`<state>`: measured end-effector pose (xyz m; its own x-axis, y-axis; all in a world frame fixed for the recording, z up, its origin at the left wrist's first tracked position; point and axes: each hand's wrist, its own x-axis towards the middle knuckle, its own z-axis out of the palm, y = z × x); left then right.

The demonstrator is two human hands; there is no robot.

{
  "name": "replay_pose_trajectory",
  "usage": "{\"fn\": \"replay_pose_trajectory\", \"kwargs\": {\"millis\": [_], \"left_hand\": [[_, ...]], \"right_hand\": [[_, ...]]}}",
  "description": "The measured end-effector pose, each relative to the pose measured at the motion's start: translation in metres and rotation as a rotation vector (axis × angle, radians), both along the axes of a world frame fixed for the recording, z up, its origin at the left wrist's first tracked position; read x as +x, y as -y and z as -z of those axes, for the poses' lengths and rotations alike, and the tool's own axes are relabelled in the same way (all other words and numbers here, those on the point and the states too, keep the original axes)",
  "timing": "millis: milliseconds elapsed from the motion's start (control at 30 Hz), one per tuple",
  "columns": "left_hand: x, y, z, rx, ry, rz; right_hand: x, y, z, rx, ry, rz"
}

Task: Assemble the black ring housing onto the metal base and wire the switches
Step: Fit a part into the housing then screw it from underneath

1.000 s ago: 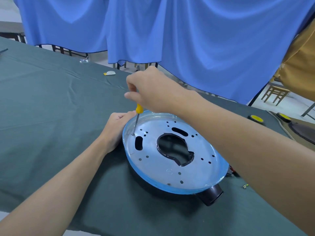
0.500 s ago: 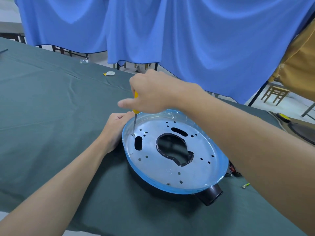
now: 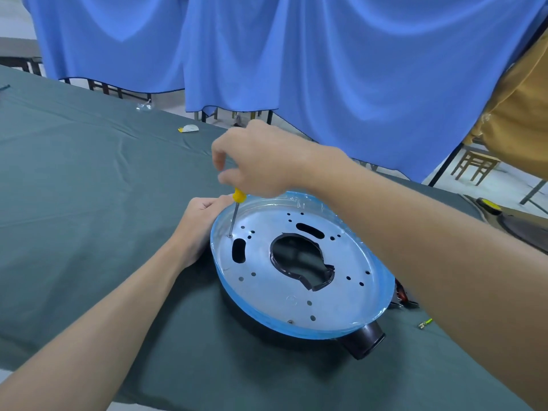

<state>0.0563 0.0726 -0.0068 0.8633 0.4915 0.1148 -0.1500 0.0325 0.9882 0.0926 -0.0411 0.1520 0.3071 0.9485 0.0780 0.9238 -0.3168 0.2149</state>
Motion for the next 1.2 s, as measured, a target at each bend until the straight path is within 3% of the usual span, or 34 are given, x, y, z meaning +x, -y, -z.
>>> {"fn": "replay_pose_trajectory", "kwargs": {"millis": [100,233,333,433,533,633,800,867,1000,1067,1200], "left_hand": [[0.000,0.000,0.002,0.001,-0.002,0.001],[0.000,0.001,0.001,0.005,0.003,-0.002],[0.000,0.001,0.000,0.017,0.009,0.003],[0.002,-0.001,0.003,0.009,0.006,-0.011],[0.003,0.000,0.004,0.028,-0.008,-0.022],[0.002,0.001,0.002,0.014,0.021,-0.011],[0.001,0.002,0.001,0.002,0.014,-0.016],[0.001,0.002,0.003,0.007,0.014,-0.016],[0.001,0.002,0.002,0.001,0.016,-0.013],[0.000,0.002,0.001,0.012,0.026,-0.009],[0.000,0.002,0.001,0.006,0.025,-0.002]], "right_hand": [[0.002,-0.002,0.009,0.048,0.000,0.048],[-0.001,0.004,-0.007,-0.046,-0.297,0.055],[-0.002,0.005,-0.007,0.015,-0.226,-0.036],[0.002,0.000,0.006,0.085,0.008,-0.021],[0.001,0.004,0.000,-0.077,-0.112,0.099],[-0.003,0.011,-0.017,-0.211,-0.220,0.055],[-0.002,0.004,-0.008,0.004,-0.060,-0.021],[0.000,-0.001,0.000,0.001,0.025,-0.009],[-0.001,0.005,-0.010,-0.157,-0.248,0.064],[-0.003,0.008,-0.016,-0.211,-0.203,0.022],[-0.001,0.003,-0.003,-0.016,-0.042,-0.032]]}}
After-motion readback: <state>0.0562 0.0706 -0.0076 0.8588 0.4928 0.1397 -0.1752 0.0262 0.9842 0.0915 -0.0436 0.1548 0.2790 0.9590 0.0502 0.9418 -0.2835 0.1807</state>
